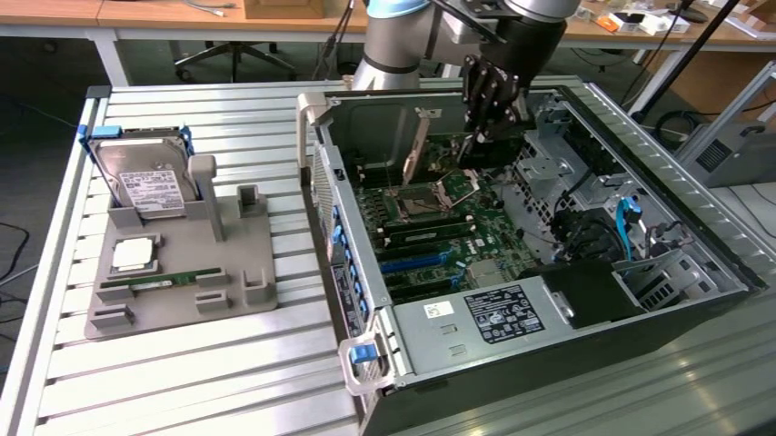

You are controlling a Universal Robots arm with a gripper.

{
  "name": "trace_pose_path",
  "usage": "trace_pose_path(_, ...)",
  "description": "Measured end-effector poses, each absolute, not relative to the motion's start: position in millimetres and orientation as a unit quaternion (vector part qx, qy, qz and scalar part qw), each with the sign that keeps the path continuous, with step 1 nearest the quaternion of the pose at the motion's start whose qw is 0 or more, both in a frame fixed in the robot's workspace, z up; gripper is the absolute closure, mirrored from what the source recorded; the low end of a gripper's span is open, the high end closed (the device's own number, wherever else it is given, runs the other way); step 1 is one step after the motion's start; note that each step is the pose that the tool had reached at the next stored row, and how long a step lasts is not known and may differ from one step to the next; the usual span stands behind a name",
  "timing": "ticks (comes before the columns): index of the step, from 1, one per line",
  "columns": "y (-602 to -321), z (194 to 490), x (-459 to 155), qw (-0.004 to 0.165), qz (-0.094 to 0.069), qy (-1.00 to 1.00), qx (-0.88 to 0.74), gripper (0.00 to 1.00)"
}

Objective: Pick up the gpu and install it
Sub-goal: 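Insert the gpu into the slot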

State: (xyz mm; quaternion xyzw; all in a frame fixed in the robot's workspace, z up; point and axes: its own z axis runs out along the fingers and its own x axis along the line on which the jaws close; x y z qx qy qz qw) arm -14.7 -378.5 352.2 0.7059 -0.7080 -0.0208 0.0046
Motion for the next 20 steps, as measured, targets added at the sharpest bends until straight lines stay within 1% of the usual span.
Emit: trace_pose_path(20, -382.7, 351.1, -14.7, 0.005, -0.021, -0.708, 0.706, 0.73)
